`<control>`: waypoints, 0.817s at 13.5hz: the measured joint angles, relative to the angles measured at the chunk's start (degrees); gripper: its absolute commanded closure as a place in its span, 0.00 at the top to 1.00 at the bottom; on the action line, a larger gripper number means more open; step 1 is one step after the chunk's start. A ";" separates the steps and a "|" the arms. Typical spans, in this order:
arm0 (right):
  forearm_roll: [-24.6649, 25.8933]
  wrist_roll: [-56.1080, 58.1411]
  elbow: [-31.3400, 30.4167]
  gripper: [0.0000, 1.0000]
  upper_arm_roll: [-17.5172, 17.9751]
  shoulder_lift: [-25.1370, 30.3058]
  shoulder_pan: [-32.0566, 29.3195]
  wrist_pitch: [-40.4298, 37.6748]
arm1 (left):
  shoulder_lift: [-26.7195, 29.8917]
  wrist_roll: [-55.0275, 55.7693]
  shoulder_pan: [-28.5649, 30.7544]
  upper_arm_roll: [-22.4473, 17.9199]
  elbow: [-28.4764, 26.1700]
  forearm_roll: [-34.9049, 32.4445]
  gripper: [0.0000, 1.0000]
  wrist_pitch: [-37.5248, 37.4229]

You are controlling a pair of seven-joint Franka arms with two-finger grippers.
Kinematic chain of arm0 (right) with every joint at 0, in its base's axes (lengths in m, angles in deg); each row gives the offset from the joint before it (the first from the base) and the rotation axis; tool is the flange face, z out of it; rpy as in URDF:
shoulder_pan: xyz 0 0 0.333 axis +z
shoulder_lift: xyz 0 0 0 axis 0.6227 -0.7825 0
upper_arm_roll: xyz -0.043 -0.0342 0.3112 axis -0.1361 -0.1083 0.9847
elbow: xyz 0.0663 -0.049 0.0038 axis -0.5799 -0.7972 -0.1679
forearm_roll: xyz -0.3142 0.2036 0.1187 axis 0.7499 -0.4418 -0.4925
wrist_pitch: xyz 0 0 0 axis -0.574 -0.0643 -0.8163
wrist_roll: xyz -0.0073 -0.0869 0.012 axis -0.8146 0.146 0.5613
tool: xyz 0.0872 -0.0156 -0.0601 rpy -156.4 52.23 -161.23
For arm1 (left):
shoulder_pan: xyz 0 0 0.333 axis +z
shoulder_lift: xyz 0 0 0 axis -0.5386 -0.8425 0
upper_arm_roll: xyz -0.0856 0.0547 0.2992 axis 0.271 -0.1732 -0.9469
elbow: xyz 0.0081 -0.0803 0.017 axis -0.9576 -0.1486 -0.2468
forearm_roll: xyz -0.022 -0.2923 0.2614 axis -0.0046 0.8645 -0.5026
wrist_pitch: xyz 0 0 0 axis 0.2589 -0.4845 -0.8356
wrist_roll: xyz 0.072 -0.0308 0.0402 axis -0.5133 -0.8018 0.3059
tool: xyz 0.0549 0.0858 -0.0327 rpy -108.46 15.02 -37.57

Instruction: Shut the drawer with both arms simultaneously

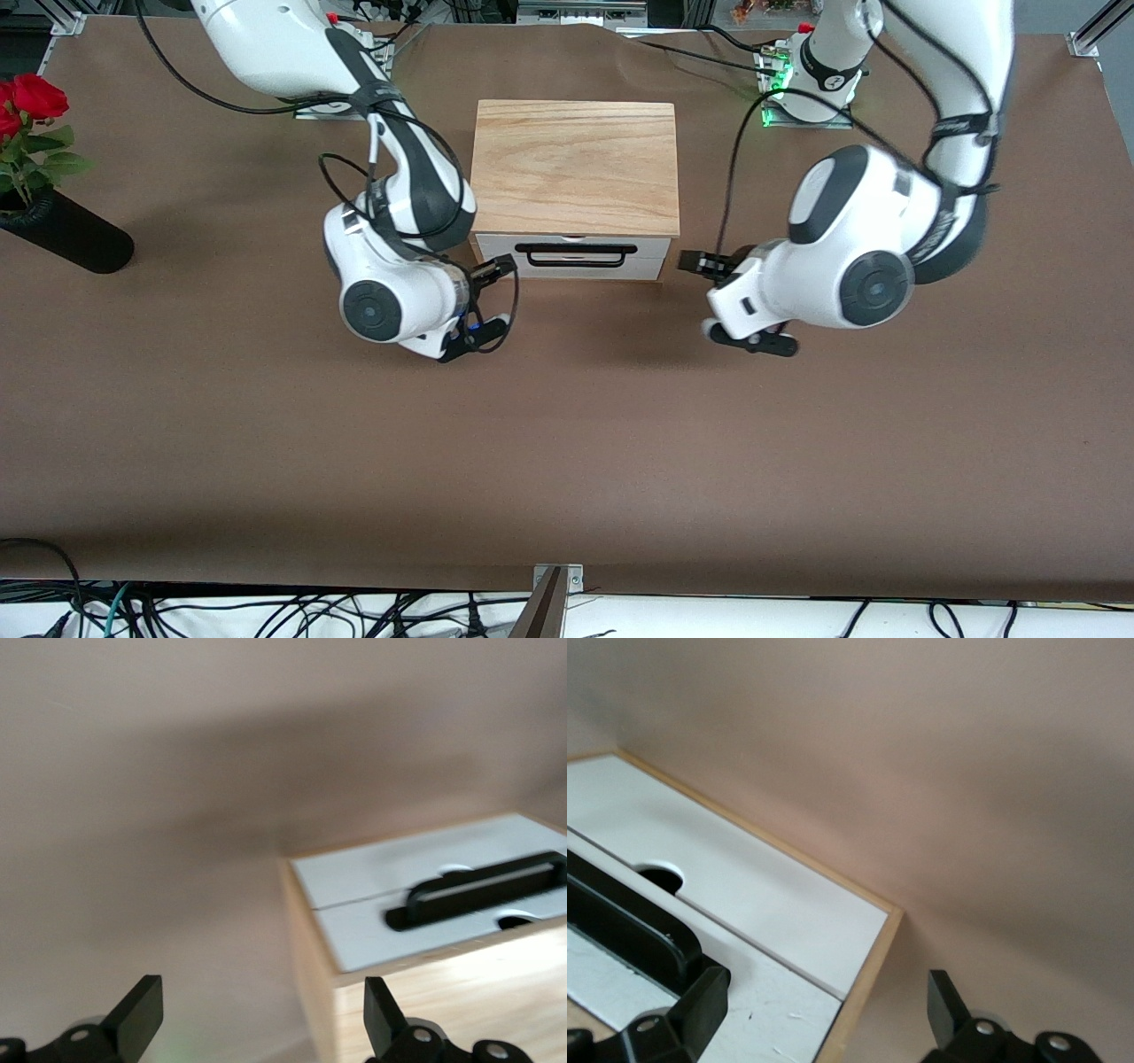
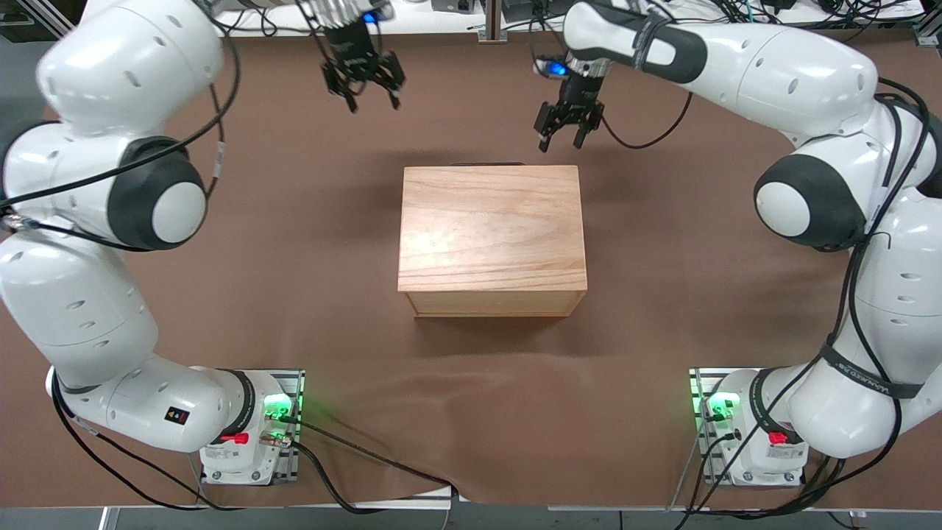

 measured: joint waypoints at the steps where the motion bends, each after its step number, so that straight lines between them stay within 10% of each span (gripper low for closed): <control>1: 0.21 0.07 0.93 1.00 -0.46 0.04 -0.41 0.17 | 1.40 -0.05 1.57 -0.07 0.01 -2.22 1.00 -0.02; 11: 12.84 0.25 6.82 1.00 -7.54 0.21 -0.48 9.48 | 11.92 -13.69 12.19 -1.32 0.89 -13.35 1.00 0.30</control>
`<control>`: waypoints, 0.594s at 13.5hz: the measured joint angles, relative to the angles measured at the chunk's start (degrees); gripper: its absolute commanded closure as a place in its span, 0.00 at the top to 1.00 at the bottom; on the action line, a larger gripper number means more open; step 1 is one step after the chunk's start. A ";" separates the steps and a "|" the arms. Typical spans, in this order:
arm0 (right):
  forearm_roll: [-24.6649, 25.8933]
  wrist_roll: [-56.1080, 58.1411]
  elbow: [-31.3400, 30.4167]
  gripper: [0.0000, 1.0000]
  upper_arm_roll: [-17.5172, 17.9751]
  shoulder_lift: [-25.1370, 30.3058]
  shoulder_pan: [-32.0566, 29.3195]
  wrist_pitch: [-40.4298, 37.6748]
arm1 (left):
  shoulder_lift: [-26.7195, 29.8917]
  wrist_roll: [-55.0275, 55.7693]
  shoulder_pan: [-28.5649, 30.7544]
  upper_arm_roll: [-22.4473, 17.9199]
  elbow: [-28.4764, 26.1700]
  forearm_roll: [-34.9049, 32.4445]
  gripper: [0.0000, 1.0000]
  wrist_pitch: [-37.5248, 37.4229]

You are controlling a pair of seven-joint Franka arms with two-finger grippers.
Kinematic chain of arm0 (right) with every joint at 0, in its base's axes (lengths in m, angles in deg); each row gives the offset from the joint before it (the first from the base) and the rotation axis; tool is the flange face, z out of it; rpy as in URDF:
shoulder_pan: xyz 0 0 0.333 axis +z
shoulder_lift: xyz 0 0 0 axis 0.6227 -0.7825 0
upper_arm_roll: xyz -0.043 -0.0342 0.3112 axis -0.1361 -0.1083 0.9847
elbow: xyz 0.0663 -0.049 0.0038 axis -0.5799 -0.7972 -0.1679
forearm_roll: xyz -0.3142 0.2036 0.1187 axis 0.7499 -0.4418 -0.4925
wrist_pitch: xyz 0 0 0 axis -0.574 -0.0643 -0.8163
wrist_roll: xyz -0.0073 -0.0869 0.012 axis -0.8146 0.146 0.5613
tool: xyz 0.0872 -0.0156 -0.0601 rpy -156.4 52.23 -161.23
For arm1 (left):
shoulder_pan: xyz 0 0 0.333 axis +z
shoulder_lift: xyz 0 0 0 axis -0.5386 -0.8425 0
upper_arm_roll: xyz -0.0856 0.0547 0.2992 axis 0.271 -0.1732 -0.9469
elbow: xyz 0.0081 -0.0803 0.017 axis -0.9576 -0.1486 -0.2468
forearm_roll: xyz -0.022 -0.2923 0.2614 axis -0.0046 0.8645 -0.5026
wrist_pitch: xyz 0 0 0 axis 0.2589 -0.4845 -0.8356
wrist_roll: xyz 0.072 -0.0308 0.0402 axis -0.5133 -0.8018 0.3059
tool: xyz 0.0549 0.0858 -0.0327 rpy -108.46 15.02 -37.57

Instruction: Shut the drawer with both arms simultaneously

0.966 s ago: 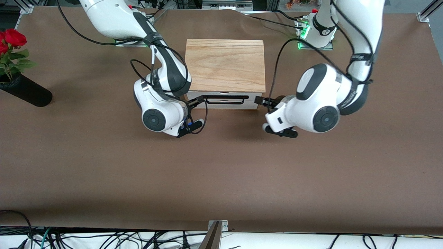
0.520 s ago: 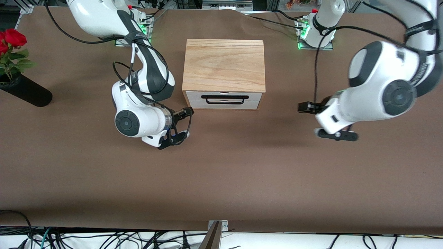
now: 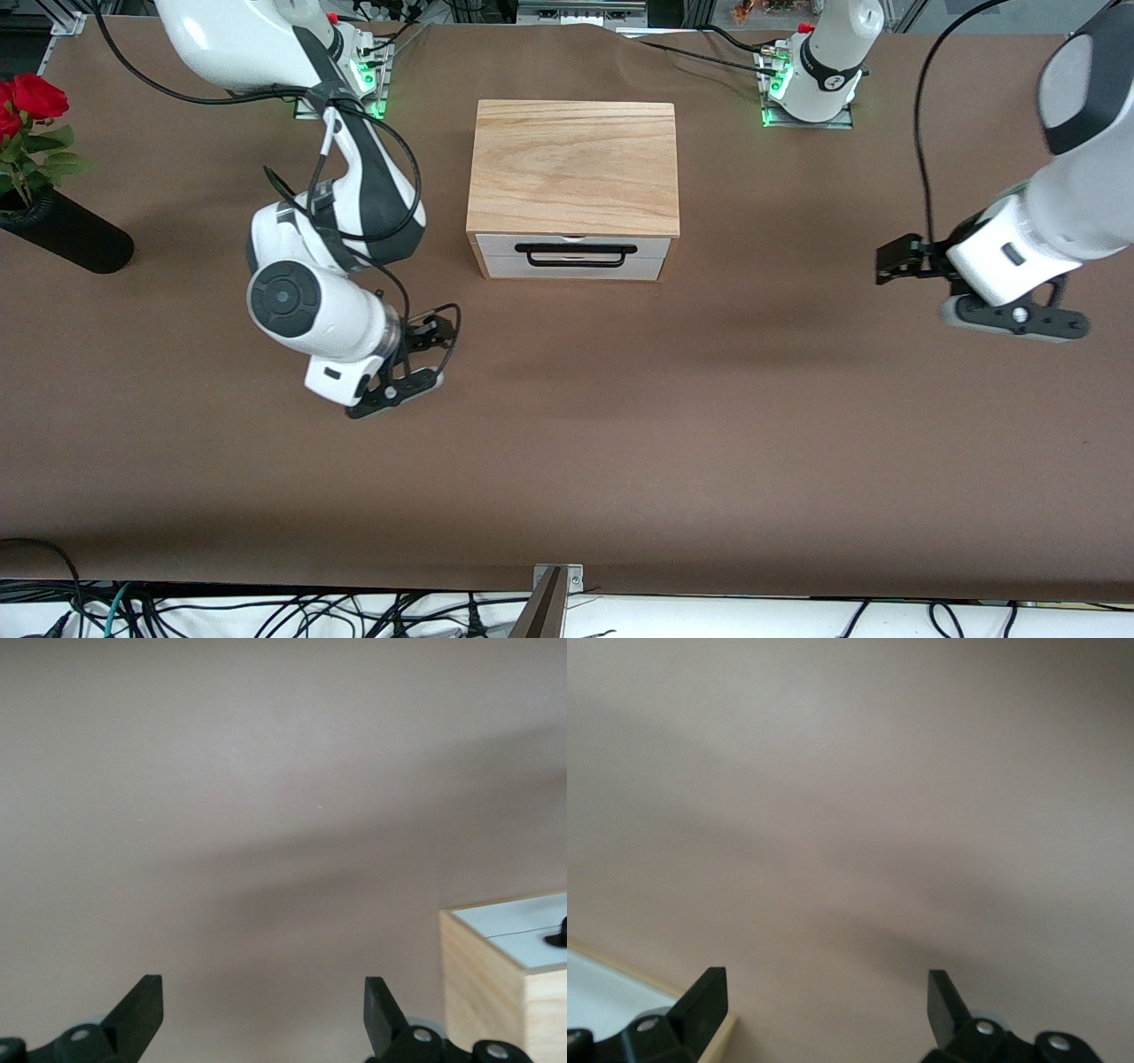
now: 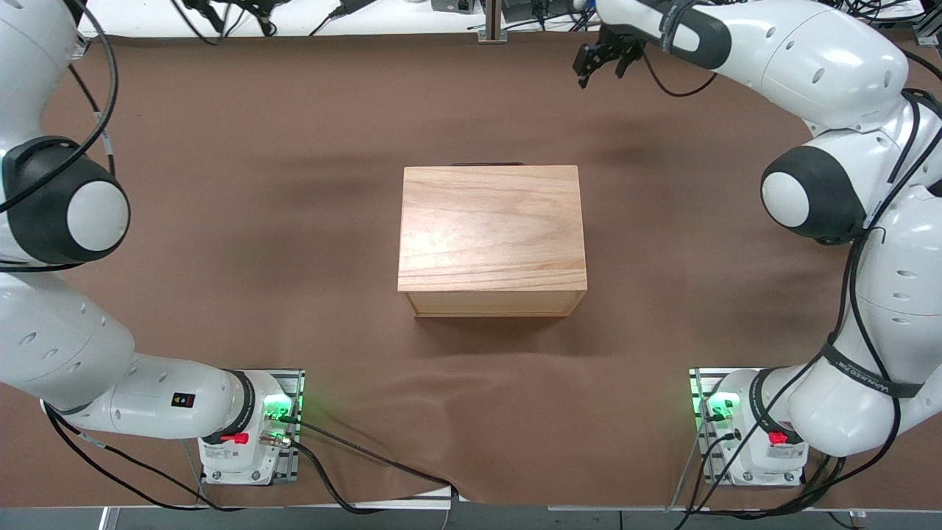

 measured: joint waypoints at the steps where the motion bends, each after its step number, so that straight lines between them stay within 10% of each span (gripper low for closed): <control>1: 0.01 0.02 0.76 1.00 -1.63 0.08 -0.02 -0.01 | 1.46 -1.66 0.74 -0.52 -1.87 -2.49 1.00 1.60; 8: 1.12 -0.03 2.15 1.00 -10.80 5.05 -2.22 -0.66 | 12.34 -2.63 1.22 -0.78 -13.25 -7.64 1.00 8.96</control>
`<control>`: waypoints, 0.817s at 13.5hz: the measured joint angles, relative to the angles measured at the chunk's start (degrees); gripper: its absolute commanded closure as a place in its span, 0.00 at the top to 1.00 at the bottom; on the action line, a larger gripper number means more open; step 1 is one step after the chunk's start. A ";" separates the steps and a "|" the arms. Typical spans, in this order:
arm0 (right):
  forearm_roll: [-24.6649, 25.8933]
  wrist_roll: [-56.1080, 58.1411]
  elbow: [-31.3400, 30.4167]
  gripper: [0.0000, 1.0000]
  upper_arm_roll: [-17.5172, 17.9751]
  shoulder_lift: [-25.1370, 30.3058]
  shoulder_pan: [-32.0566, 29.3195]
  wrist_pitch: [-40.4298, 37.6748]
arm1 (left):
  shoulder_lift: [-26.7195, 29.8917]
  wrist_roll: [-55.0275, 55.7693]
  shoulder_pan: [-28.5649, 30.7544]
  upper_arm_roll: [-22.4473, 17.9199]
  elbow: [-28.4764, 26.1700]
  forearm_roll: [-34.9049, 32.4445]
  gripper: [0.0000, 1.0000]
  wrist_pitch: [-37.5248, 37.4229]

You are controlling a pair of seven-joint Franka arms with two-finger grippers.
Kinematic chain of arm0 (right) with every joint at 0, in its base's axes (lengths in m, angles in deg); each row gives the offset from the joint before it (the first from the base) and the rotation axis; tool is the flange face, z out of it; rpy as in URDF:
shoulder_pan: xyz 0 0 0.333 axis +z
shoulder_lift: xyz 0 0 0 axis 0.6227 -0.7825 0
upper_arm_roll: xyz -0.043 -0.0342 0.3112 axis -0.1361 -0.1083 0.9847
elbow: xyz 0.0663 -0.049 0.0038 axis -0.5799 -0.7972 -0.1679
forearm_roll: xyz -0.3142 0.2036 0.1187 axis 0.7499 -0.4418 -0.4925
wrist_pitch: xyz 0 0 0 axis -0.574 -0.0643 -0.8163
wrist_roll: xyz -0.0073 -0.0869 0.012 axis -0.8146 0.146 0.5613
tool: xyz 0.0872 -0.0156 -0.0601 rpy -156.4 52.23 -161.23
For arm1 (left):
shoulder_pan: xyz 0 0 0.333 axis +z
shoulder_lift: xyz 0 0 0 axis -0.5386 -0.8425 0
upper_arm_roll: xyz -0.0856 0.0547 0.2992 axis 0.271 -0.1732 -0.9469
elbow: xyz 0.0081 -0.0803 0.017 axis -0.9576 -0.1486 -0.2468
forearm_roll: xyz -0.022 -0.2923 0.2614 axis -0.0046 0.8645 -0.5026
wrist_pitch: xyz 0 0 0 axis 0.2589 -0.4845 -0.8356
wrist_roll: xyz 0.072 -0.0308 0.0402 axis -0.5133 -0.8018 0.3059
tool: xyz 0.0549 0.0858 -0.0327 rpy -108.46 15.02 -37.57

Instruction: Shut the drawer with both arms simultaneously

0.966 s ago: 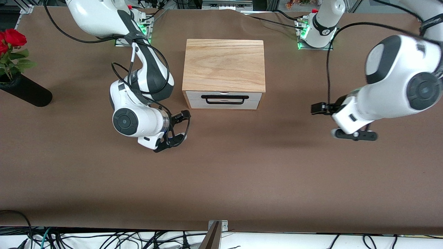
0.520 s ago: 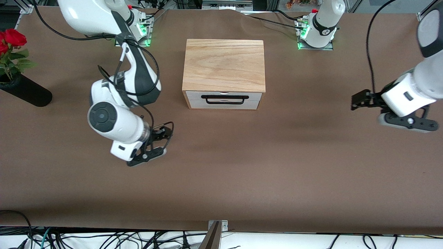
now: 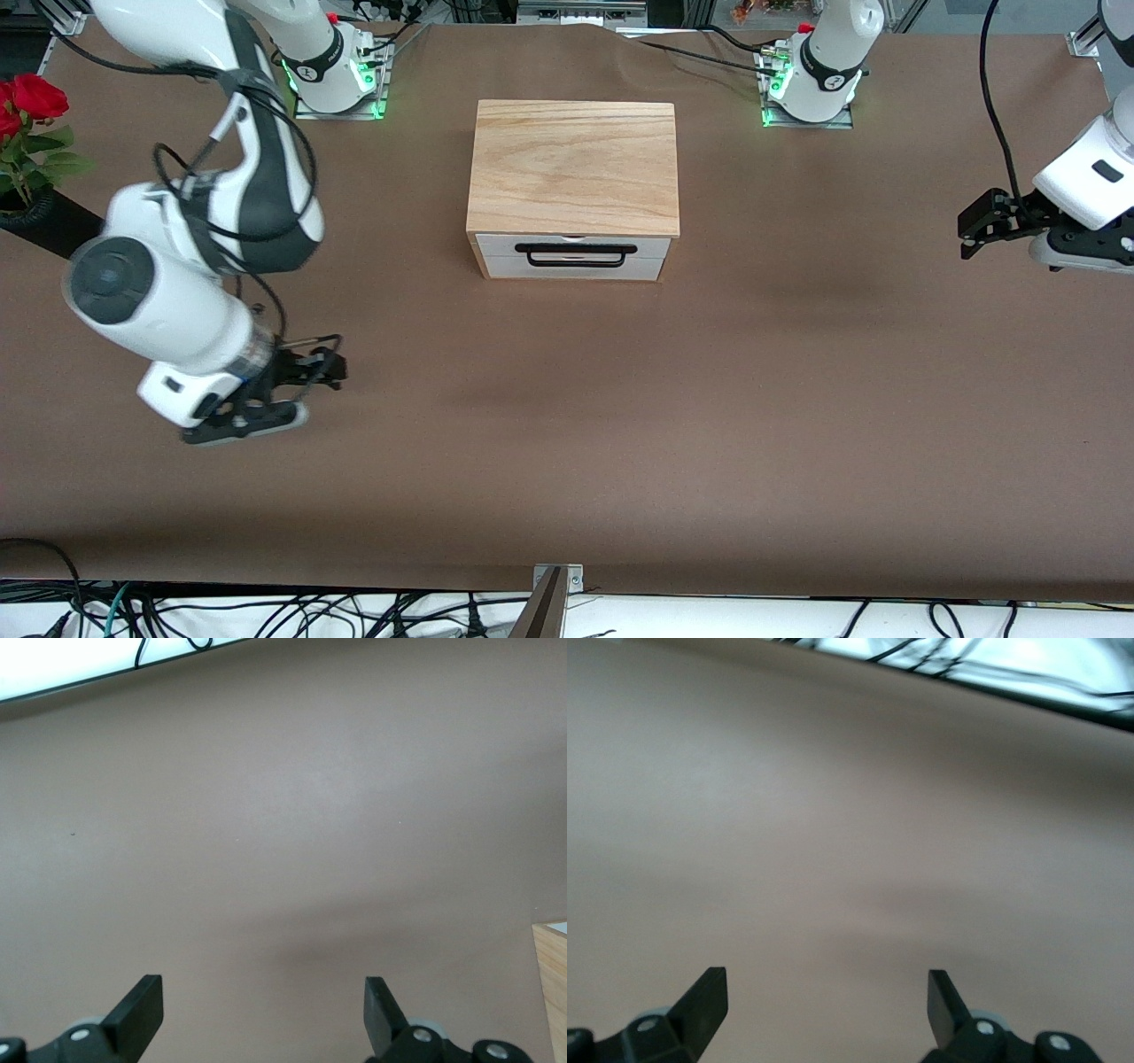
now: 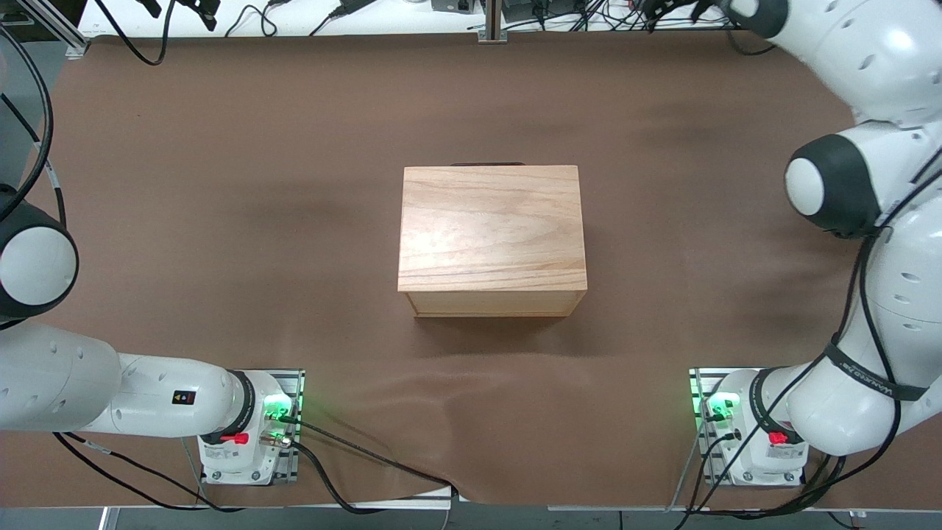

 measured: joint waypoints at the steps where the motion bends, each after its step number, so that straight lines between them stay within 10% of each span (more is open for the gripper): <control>1: 0.25 0.02 -0.44 1.00 0.00 1.76 -2.22 -0.15 | -0.10 0.00 0.04 -0.01 0.01 -0.01 1.00 -0.85; 11: 9.77 0.53 -16.39 1.00 13.27 21.92 -19.83 -1.33 | -0.59 0.00 0.28 0.16 1.21 -0.01 1.00 -3.63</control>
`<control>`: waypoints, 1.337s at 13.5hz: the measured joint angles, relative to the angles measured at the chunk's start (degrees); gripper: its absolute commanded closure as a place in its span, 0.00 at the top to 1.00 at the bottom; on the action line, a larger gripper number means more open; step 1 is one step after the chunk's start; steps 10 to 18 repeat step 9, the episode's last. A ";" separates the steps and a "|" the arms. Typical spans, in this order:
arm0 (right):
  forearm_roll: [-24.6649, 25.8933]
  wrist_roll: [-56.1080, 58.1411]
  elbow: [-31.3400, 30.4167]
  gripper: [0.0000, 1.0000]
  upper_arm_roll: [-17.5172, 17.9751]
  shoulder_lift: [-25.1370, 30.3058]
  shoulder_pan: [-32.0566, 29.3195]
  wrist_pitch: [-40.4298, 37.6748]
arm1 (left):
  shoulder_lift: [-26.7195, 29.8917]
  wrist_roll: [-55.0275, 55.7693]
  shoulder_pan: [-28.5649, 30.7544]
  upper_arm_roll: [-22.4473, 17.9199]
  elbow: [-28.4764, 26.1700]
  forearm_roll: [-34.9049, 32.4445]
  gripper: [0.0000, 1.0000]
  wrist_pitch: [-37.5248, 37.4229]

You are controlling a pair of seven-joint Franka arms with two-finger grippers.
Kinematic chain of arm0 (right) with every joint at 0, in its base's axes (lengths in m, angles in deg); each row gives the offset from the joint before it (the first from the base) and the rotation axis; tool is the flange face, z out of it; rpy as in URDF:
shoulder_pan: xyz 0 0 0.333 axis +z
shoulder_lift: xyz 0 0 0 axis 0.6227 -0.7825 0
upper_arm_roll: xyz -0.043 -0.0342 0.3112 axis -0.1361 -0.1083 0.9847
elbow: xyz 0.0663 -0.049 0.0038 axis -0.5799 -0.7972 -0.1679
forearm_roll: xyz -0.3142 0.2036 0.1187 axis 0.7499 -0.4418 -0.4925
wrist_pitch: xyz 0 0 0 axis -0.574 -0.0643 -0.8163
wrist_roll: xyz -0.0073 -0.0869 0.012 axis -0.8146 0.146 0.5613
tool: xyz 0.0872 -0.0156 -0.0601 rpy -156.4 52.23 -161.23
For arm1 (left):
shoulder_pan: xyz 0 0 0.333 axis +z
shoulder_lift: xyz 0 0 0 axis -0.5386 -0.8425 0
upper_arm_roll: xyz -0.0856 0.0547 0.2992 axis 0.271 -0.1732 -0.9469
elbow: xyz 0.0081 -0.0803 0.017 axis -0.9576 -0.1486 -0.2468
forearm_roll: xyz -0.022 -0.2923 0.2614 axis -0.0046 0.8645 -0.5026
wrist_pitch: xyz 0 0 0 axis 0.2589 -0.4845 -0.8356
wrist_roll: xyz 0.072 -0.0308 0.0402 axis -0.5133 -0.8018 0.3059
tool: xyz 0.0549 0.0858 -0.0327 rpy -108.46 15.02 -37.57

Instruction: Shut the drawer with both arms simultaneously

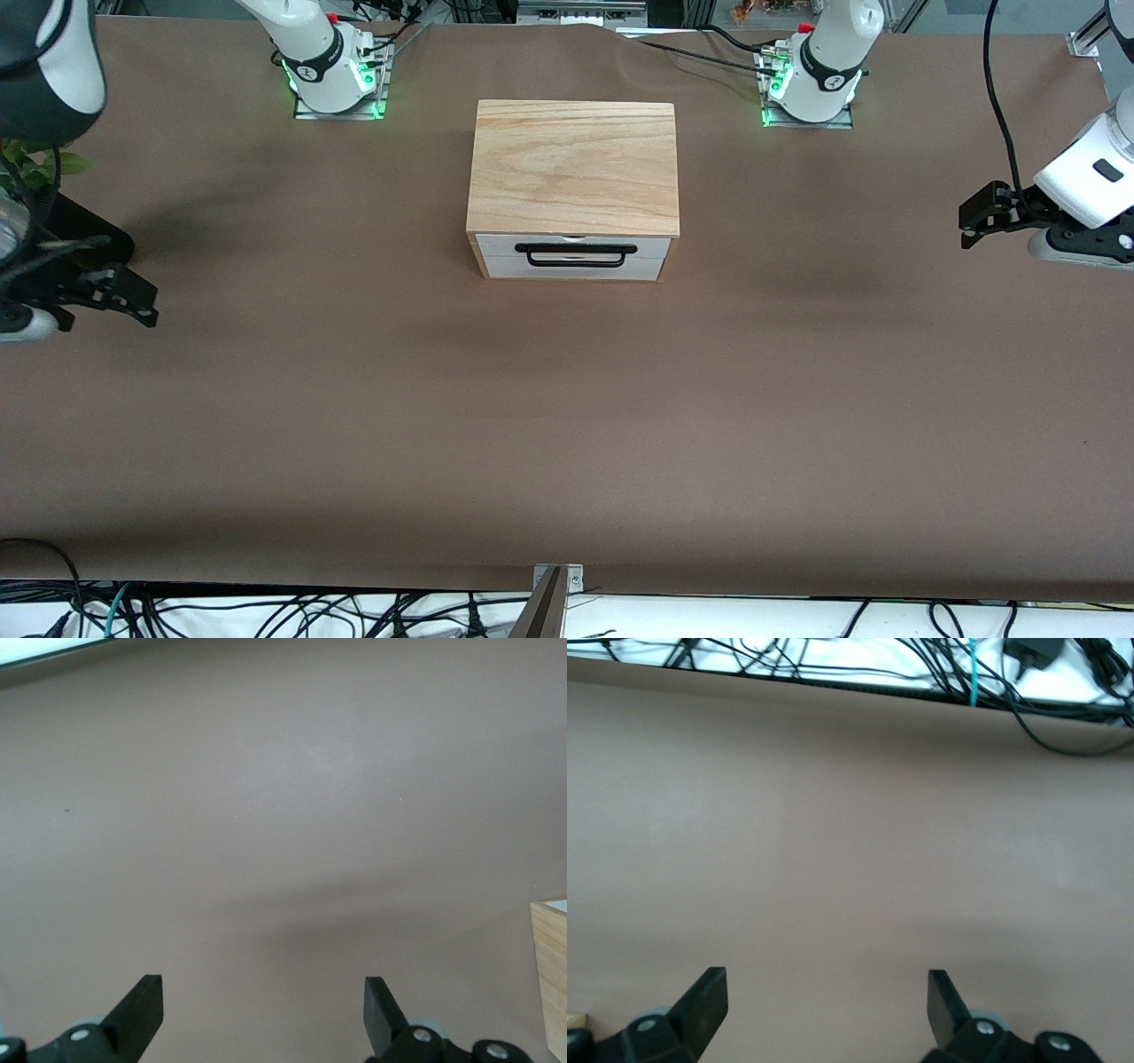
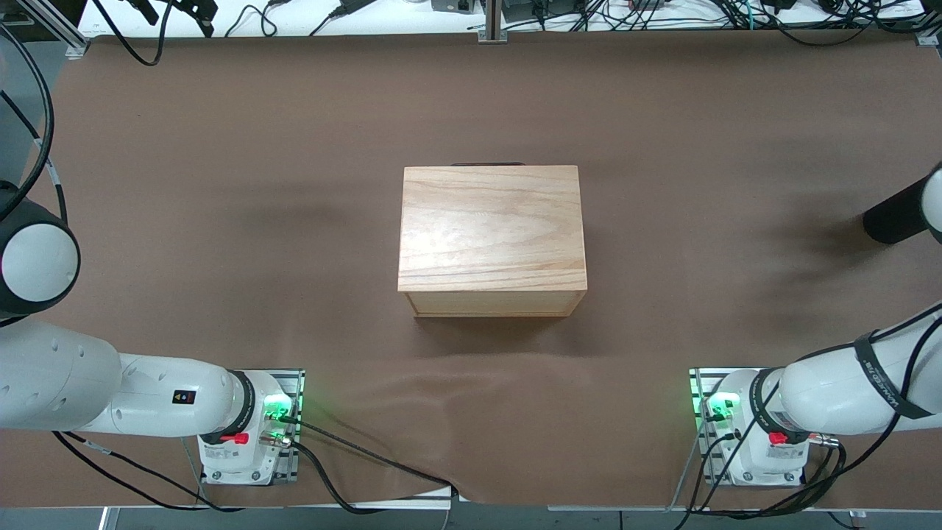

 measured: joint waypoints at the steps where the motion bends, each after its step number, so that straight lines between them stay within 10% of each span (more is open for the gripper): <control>1: 0.00 0.16 -1.74 1.00 0.05 1.21 -0.90 0.00 | 0.00 0.00 -0.02 0.03 0.01 0.00 1.00 -0.04; 18: 0.04 1.20 -5.31 1.00 1.31 2.59 -1.60 -0.14 | 0.00 0.00 0.09 0.02 0.02 0.00 1.00 -1.29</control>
